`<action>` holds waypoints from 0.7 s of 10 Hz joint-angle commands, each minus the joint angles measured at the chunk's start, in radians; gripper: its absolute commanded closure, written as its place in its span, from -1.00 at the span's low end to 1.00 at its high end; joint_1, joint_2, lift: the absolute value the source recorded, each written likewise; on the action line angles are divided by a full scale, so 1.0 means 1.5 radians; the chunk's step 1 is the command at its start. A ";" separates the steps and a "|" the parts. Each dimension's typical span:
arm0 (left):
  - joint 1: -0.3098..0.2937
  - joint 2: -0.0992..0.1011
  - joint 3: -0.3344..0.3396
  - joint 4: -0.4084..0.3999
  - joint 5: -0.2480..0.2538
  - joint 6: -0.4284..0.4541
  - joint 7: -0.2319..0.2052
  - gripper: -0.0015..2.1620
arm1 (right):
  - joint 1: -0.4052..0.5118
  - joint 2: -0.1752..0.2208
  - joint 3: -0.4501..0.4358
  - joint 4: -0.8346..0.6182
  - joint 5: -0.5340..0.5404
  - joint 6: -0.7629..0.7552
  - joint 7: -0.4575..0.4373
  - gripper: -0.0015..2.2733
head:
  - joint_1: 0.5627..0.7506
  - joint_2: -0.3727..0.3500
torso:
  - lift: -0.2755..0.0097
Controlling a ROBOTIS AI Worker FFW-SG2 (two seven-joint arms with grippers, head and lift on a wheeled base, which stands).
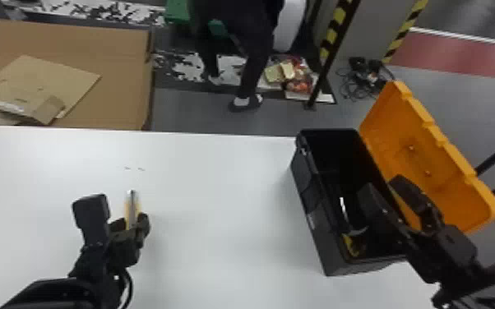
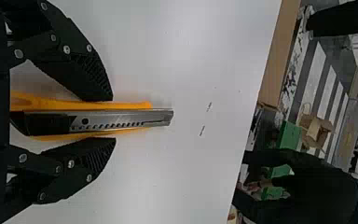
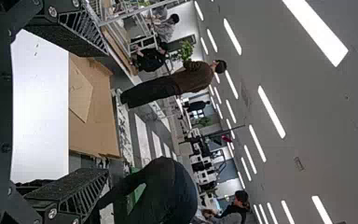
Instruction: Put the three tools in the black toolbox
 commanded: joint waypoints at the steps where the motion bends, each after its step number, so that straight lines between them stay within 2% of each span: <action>1: -0.003 0.000 0.000 0.004 0.003 0.004 0.002 -0.09 | 0.001 0.000 -0.003 -0.002 -0.003 0.000 0.000 -0.88 | 0.41 -0.53 | 0.54; 4: 0.006 0.005 -0.002 -0.014 0.009 0.016 0.008 -0.05 | -0.002 0.000 -0.004 -0.005 -0.003 0.006 0.000 -0.88 | 0.41 -0.53 | 0.54; 7: 0.027 0.006 -0.002 -0.086 0.009 0.047 0.006 -0.05 | -0.004 0.000 -0.004 -0.004 -0.003 0.006 0.000 -0.88 | 0.41 -0.54 | 0.54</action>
